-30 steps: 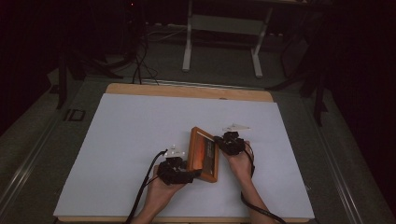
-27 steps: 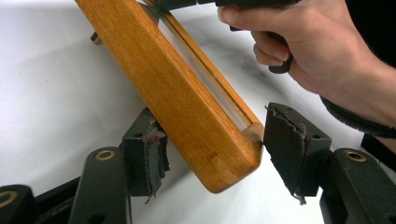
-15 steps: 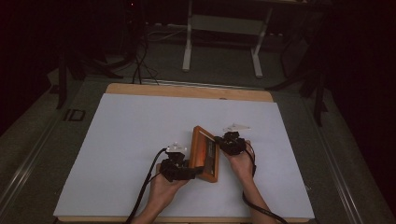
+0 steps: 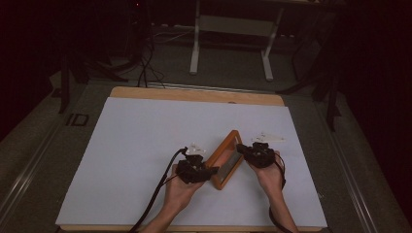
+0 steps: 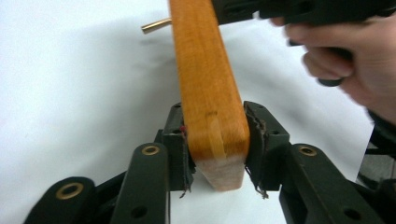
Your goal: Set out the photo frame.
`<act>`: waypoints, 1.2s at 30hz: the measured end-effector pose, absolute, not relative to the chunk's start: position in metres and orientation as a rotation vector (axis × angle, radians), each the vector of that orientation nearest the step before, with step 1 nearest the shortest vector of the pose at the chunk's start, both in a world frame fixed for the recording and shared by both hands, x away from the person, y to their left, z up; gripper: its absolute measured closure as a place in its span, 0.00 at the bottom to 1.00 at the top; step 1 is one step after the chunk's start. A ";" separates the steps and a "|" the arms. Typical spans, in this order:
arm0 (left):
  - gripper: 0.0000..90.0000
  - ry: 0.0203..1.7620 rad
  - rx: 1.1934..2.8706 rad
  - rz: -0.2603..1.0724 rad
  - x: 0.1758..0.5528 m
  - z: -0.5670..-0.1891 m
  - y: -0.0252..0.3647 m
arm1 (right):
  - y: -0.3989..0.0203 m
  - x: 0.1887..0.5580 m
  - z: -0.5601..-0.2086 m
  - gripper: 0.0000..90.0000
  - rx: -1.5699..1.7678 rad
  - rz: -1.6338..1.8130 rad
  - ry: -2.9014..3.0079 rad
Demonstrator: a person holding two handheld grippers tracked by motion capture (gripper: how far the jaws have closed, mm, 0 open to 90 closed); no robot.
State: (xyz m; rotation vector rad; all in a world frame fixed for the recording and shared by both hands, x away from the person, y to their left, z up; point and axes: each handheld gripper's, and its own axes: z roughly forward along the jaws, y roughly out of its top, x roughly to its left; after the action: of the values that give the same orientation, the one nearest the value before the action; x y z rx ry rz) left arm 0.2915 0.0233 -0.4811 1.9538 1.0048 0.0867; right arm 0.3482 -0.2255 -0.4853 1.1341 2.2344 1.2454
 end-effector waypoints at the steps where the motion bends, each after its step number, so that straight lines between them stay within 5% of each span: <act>1: 0.73 0.995 1.965 0.095 0.291 -0.479 0.021 | -0.225 0.348 -0.485 0.96 1.134 1.245 2.234; 12: 0.76 0.841 2.070 0.157 0.291 -0.472 0.012 | -0.231 0.320 -0.443 0.95 0.982 1.254 2.224; 22: 0.77 0.684 2.137 0.267 0.281 -0.471 0.007 | -0.235 0.318 -0.442 1.00 0.987 1.260 2.172; 36: 0.62 0.756 1.899 0.155 0.280 -0.506 0.025 | -0.236 0.315 -0.445 1.00 0.987 1.283 2.153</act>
State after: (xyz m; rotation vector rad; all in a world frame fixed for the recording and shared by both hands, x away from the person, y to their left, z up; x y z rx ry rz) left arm 0.2802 0.0249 -0.5057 1.8985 0.7563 0.1553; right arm 0.3146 -0.2364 -0.4446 0.9868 2.1534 1.2826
